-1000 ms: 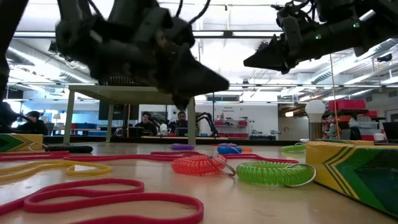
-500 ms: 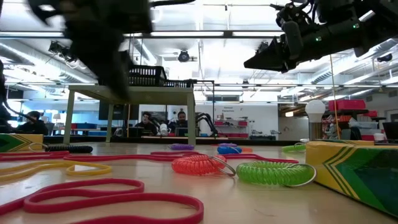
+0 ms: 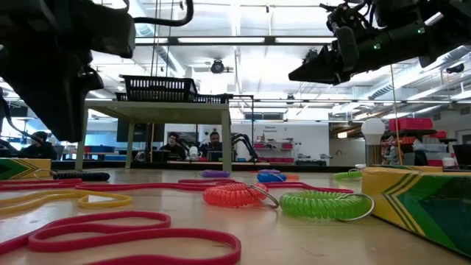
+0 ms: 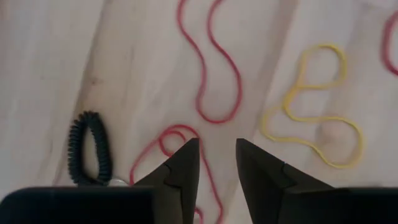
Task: Pick & Place Office Desk Supplies
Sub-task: Put the red rubber band into the top left black bin on the shelf
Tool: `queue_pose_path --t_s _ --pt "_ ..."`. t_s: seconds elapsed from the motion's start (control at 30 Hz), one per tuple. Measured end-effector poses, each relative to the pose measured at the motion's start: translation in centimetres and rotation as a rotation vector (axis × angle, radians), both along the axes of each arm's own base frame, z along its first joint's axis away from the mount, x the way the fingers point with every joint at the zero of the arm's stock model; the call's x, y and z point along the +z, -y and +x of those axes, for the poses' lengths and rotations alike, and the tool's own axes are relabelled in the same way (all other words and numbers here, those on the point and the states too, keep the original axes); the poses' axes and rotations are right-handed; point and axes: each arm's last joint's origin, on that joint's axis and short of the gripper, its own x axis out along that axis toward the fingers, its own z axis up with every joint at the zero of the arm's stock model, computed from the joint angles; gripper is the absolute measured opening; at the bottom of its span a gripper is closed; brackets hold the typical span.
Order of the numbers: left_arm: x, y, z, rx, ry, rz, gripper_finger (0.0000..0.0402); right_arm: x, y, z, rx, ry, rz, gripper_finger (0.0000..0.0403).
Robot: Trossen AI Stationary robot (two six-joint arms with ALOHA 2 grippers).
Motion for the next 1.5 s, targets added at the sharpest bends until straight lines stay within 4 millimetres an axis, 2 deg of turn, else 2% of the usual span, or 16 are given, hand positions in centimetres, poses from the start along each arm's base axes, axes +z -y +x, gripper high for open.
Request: queue_pose_path --t_s 0.47,0.73,1.0,1.5 --pt "-0.8 0.0 0.4 -0.032 -0.007 0.032 0.0115 0.0 0.2 0.0 -0.009 -0.003 -0.01 0.0014" --pt "-3.1 -0.1 1.0 -0.088 -0.099 0.097 0.0115 0.4 0.7 0.0 -0.128 0.028 -0.061 0.0014" --pt "-1.6 0.8 1.5 -0.111 -0.143 0.026 0.0115 0.5 0.7 0.0 -0.123 0.04 -0.054 0.0014" --pt "-2.1 -0.3 1.4 -0.036 -0.144 0.09 0.0115 0.5 0.7 0.0 -0.124 0.04 -0.054 0.0014"
